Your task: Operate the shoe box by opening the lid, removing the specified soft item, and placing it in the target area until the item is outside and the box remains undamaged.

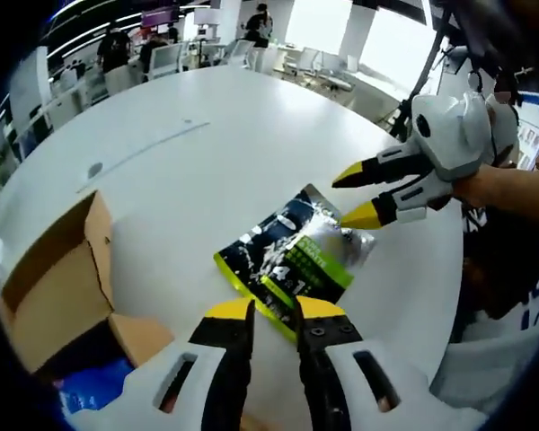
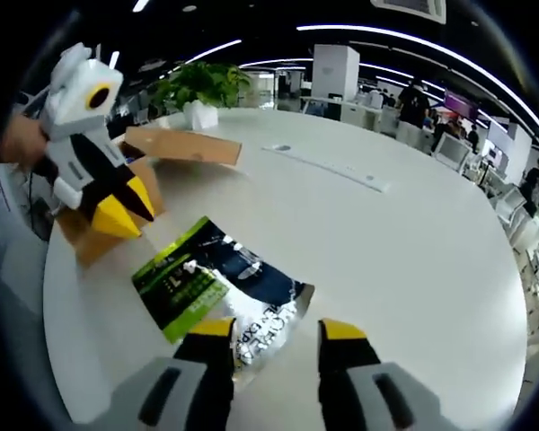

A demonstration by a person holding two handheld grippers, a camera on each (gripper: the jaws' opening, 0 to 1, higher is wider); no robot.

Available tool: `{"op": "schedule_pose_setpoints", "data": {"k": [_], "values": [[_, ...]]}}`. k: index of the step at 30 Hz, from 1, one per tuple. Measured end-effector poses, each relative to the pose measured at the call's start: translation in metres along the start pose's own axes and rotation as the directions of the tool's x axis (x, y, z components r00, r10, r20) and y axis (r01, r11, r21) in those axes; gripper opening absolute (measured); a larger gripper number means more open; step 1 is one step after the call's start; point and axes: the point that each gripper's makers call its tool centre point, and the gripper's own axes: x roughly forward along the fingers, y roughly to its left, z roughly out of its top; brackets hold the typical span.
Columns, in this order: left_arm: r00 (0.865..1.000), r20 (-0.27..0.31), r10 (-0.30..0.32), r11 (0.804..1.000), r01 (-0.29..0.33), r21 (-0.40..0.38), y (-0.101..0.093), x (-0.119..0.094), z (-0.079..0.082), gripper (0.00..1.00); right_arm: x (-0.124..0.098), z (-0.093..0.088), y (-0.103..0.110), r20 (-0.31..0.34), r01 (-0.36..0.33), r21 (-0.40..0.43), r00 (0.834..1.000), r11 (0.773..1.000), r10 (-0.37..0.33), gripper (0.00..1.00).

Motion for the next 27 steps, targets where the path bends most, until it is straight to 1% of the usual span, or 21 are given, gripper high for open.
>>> {"op": "schedule_pose_setpoints", "data": {"k": [5,7,9,16,21,24,27], "values": [[1.000,0.018,-0.017,1.000,0.017,0.008,-0.006,-0.005,0.001,0.21,-0.003,-0.007,0.009,-0.010,-0.025,-0.035,1.000,0.999,0.024,0.43],[0.999,0.029,-0.037,0.999,0.037,0.007,-0.012,-0.008,0.002,0.23,-0.003,-0.010,0.012,-0.015,-0.035,-0.056,0.999,0.998,0.034,0.45],[0.999,0.036,-0.038,0.999,0.037,0.016,-0.015,-0.010,0.004,0.25,-0.004,-0.011,0.015,-0.015,-0.042,-0.075,0.999,0.996,0.041,0.46],[0.996,0.069,-0.053,0.998,0.051,0.044,-0.022,-0.021,0.010,0.31,-0.005,-0.015,0.025,-0.009,-0.089,-0.078,0.996,0.993,0.088,0.54],[0.994,0.096,-0.054,0.997,0.049,0.057,-0.022,-0.029,0.013,0.34,-0.005,-0.018,0.030,0.003,-0.111,-0.081,0.994,0.990,0.112,0.56],[0.993,0.108,-0.048,0.998,0.043,0.053,-0.019,-0.035,0.014,0.35,-0.003,-0.024,0.031,-0.022,-0.116,-0.107,0.993,0.987,0.115,0.56],[0.991,0.126,-0.050,0.998,0.044,0.051,-0.017,-0.044,0.015,0.38,-0.002,-0.025,0.031,-0.022,-0.118,-0.105,0.993,0.987,0.117,0.57]]}}
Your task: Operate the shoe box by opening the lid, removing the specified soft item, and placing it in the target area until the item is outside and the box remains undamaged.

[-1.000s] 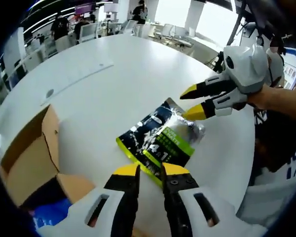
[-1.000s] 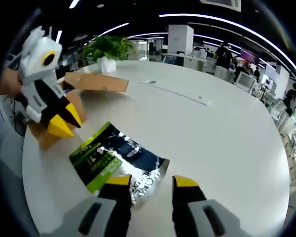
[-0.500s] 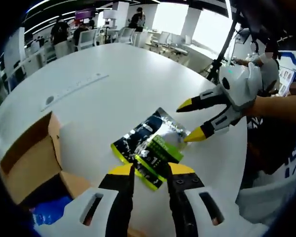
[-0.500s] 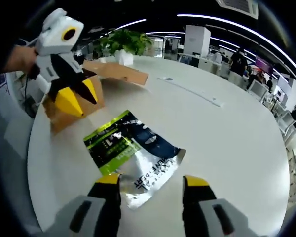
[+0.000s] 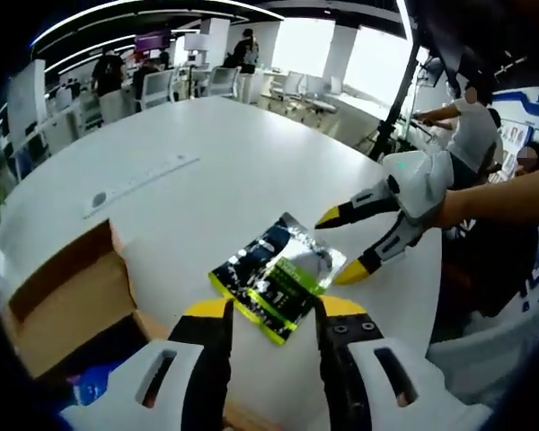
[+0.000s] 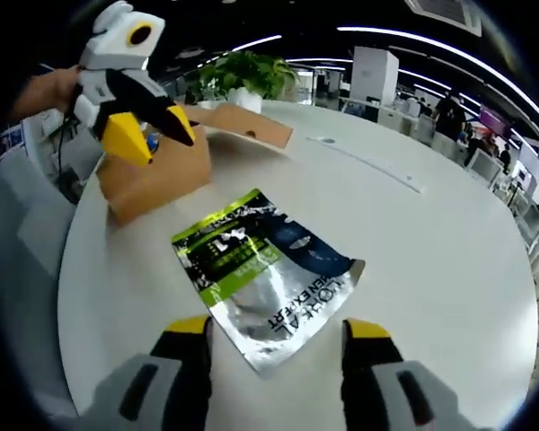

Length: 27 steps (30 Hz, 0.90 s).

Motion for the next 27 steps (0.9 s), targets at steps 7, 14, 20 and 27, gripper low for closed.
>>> {"op": "schedule_pose_setpoints", "data": {"k": [7,14,20,27], "values": [[0.999,0.037,0.012,1.000,-0.012,-0.003,0.008,-0.019,0.003,0.41,0.004,-0.003,0.001,-0.001,-0.008,0.000,1.000,1.000,0.008,0.57],[0.997,0.071,0.029,0.999,-0.027,-0.024,0.018,-0.043,0.002,0.43,0.008,0.002,0.005,0.011,-0.018,-0.013,1.000,1.000,0.018,0.56],[0.993,0.109,0.049,0.999,-0.046,-0.025,0.025,-0.061,0.005,0.44,0.012,0.006,0.009,0.012,-0.014,-0.031,1.000,0.999,0.015,0.56],[0.987,0.126,0.101,0.994,-0.095,-0.052,0.049,-0.087,-0.005,0.45,0.017,0.013,0.012,0.022,0.005,-0.032,1.000,0.999,-0.005,0.56]]}}
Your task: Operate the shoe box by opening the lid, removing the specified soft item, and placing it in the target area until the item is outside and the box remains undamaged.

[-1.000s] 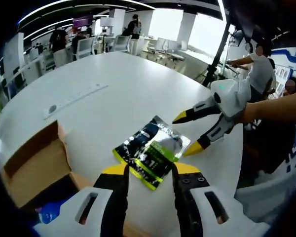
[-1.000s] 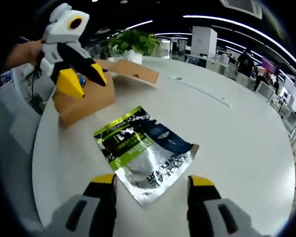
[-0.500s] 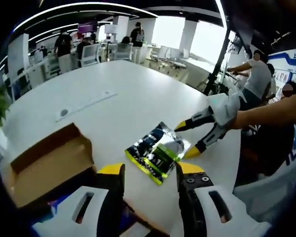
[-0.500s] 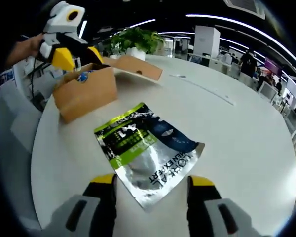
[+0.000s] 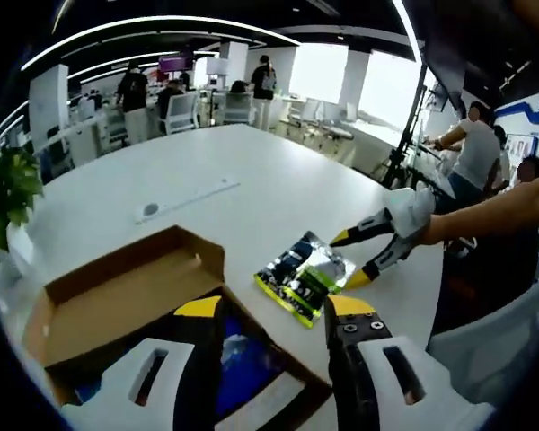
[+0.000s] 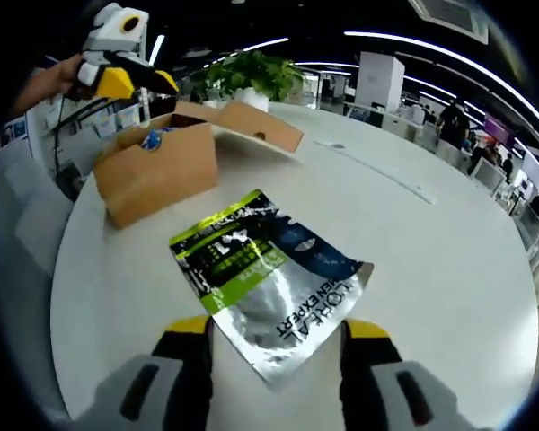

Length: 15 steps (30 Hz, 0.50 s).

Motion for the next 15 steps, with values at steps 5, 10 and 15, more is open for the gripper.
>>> {"op": "schedule_pose_setpoints", "data": {"k": [5,10,15], "values": [[0.999,0.008,0.047,0.998,-0.046,-0.037,0.020,-0.018,-0.009,0.45,0.006,0.006,0.002,0.014,0.007,0.018,1.000,1.000,-0.007,0.55],[0.996,0.016,0.084,0.995,-0.083,-0.062,0.035,-0.035,-0.017,0.45,0.013,0.011,0.008,0.019,0.014,0.034,1.000,0.999,-0.014,0.55],[0.993,0.020,0.117,0.990,-0.115,-0.079,0.049,-0.051,-0.025,0.45,0.017,0.015,0.012,0.024,0.030,0.050,0.999,0.998,-0.031,0.55]]}}
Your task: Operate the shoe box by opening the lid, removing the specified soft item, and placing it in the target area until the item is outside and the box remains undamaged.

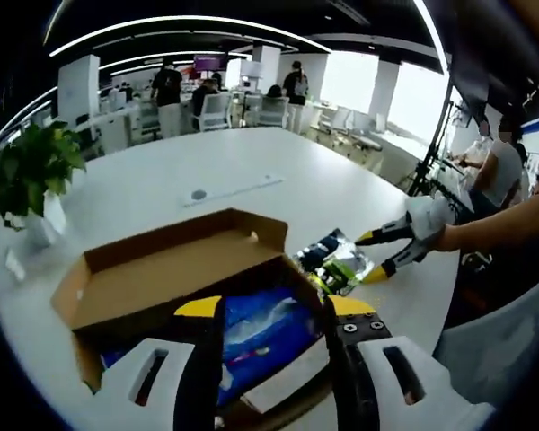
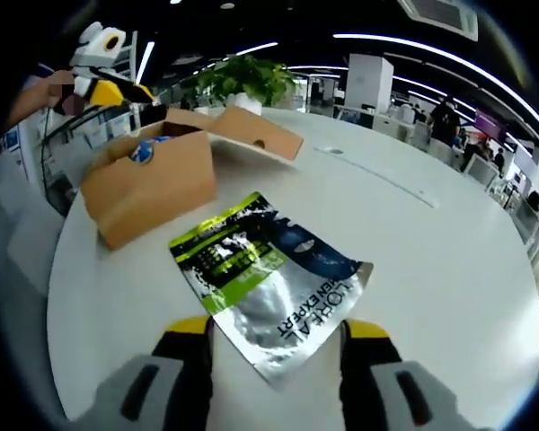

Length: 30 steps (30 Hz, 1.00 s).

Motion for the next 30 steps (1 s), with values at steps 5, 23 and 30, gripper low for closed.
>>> {"op": "schedule_pose_setpoints", "data": {"k": [5,23,30], "values": [[1.000,-0.002,0.027,1.000,-0.027,-0.008,0.014,-0.012,-0.007,0.45,0.002,0.003,0.004,0.008,0.009,0.014,1.000,1.000,-0.010,0.55],[0.995,-0.004,0.102,0.994,-0.102,-0.038,0.054,-0.053,-0.034,0.44,0.006,0.008,0.010,-0.011,0.015,0.013,1.000,1.000,-0.015,0.55],[0.993,-0.009,0.121,0.992,-0.121,-0.034,0.067,-0.066,-0.042,0.44,0.007,0.007,0.010,-0.018,0.011,0.010,1.000,1.000,-0.011,0.54]]}}
